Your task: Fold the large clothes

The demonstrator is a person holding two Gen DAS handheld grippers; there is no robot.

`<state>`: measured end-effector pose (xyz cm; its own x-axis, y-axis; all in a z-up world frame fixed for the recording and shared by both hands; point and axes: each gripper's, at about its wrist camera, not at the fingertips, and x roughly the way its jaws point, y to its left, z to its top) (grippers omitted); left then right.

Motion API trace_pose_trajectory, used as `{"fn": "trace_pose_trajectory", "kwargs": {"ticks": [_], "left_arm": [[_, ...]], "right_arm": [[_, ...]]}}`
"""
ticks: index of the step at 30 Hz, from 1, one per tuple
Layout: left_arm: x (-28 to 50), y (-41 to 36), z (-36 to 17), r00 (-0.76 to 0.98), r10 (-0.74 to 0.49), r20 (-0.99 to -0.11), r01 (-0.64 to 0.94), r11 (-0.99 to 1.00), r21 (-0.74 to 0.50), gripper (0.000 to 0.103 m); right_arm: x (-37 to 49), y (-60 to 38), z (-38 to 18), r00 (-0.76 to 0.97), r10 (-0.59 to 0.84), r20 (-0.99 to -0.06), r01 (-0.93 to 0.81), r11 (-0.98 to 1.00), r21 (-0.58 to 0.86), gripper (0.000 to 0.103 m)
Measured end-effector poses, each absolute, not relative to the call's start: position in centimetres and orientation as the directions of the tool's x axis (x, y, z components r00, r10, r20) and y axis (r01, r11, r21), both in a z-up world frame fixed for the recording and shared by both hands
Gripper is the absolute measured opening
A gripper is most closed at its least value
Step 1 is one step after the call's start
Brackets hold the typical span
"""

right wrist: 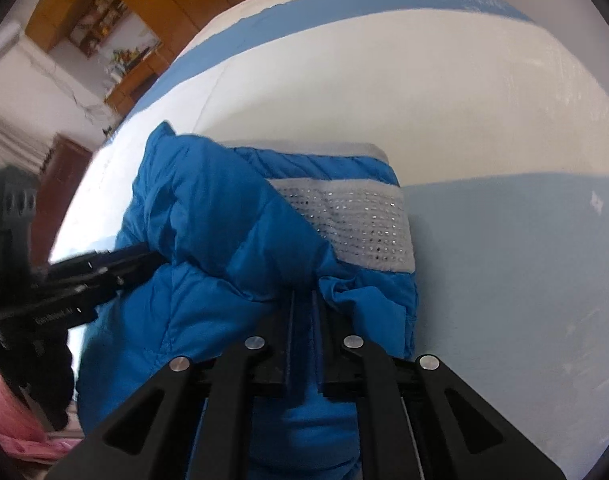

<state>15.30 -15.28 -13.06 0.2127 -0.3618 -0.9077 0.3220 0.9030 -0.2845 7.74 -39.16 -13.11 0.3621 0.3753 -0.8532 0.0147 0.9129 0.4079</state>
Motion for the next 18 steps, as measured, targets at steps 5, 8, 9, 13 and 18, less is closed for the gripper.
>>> {"fn": "trace_pose_trajectory", "kwargs": {"ticks": [5, 8, 9, 13, 18], "left_arm": [[15.4, -15.1, -12.2, 0.217, -0.350, -0.912, 0.325, 0.906, -0.270, 0.042], [14.6, -14.6, -11.2, 0.230, -0.341, -0.912, 0.323, 0.910, -0.259, 0.044], [14.5, -14.5, -11.0, 0.231, -0.342, -0.911, 0.321, 0.910, -0.260, 0.045], [13.5, -13.0, -9.8, 0.246, -0.340, -0.907, 0.318, 0.913, -0.256, 0.053], [11.9, -11.1, -8.6, 0.277, -0.332, -0.902, 0.320, 0.917, -0.239, 0.065]], "right_arm": [[7.9, -39.2, -12.1, 0.371, 0.397, -0.839, 0.010, 0.902, 0.431, 0.008], [7.8, -39.3, -11.3, 0.382, 0.418, -0.824, 0.007, 0.891, 0.455, 0.011], [7.7, -39.3, -11.0, 0.386, 0.422, -0.820, 0.003, 0.889, 0.458, 0.015], [6.8, -39.1, -9.2, 0.414, 0.432, -0.801, -0.030, 0.886, 0.462, 0.035], [5.6, -39.0, -7.2, 0.444, 0.401, -0.801, -0.052, 0.904, 0.424, 0.059]]}}
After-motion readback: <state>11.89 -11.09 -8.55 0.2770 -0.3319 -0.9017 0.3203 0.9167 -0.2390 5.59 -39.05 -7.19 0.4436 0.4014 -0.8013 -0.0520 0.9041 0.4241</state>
